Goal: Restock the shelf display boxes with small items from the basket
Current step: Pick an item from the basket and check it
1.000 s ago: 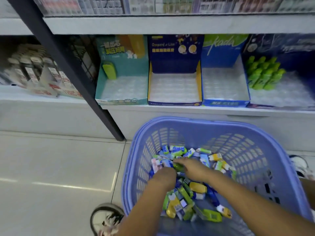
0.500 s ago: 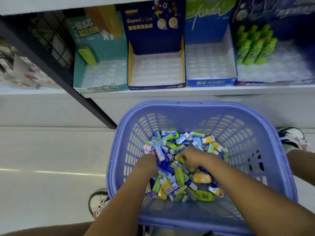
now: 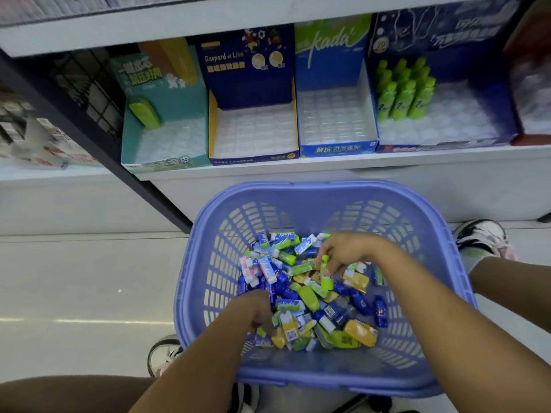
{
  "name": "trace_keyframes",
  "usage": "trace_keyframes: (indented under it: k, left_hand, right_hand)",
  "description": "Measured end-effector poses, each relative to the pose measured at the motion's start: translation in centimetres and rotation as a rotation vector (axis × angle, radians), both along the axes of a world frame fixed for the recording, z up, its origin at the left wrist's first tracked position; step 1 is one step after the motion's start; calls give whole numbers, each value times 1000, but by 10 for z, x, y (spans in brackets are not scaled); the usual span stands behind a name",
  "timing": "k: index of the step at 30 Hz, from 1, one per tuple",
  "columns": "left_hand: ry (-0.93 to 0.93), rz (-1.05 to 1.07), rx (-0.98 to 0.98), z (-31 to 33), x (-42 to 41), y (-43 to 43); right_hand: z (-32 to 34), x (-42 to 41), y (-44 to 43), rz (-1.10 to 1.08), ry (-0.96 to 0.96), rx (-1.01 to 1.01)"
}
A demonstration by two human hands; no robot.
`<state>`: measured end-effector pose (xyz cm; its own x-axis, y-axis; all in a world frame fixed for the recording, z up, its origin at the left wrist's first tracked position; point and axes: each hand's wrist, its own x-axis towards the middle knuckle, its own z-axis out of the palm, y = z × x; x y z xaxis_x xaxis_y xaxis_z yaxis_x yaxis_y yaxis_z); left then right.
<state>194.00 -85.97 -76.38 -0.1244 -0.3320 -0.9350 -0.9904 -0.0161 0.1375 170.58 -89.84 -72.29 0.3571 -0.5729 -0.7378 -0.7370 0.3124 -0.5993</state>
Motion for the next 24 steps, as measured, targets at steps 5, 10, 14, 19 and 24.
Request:
trace_keyframes:
  k: [5, 10, 14, 19, 24]
  left_hand:
    - [113, 365, 106, 33, 5, -18]
    - [672, 860, 92, 94, -16, -39]
    - [1051, 885, 74, 130, -42, -41]
    - [1264, 977, 77, 151, -63, -46]
    - [1268, 1022, -47, 171, -91, -55]
  right_hand:
    - [39, -16, -2, -123, -218, -35]
    - [87, -17, -7, -260, -402, -143]
    - [123, -15, -13, -386, -432, -344]
    - [156, -19, -12, -503, -511, -526]
    - [173, -37, -19, -743, -529, -764]
